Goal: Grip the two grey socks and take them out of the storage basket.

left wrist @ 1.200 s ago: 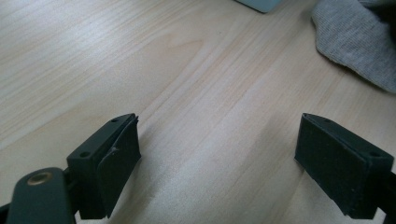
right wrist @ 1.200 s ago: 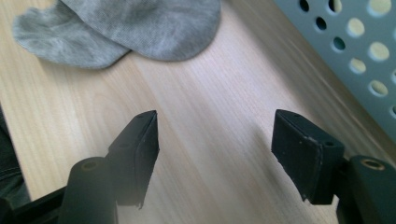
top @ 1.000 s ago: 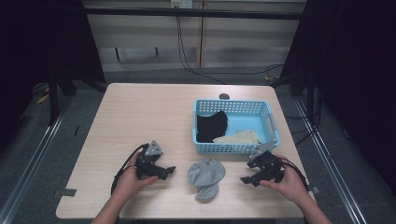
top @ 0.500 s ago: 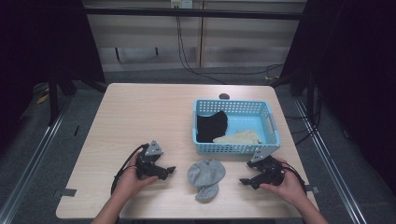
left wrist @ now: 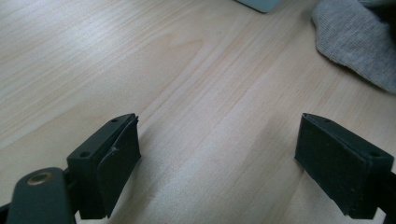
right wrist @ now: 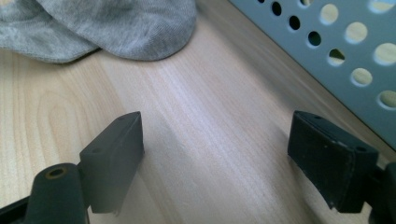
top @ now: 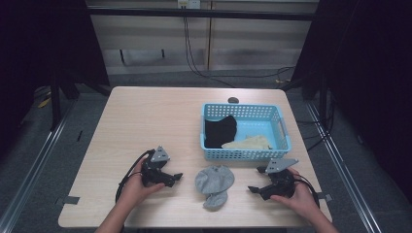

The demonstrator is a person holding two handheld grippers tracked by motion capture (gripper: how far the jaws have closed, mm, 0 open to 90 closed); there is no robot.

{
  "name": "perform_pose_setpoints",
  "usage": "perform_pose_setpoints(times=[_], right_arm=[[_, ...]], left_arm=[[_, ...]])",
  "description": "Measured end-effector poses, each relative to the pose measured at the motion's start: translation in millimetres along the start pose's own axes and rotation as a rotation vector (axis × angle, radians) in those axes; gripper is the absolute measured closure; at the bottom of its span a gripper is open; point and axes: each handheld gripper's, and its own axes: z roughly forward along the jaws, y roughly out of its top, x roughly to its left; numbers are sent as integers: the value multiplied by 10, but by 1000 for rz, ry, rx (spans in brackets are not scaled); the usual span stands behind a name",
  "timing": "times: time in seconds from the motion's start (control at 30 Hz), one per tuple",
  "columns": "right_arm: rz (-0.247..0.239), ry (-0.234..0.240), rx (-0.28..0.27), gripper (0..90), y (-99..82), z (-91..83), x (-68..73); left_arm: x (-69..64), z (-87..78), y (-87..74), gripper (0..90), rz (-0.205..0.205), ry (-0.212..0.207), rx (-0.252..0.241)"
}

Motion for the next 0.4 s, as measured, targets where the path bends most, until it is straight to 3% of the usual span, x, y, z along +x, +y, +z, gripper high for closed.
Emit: perform_pose_setpoints(times=[0.4], right_arm=[[5,-3,-6,179,-8,0,1]], left_arm=[[1,-4,-1,132,3,3,1]])
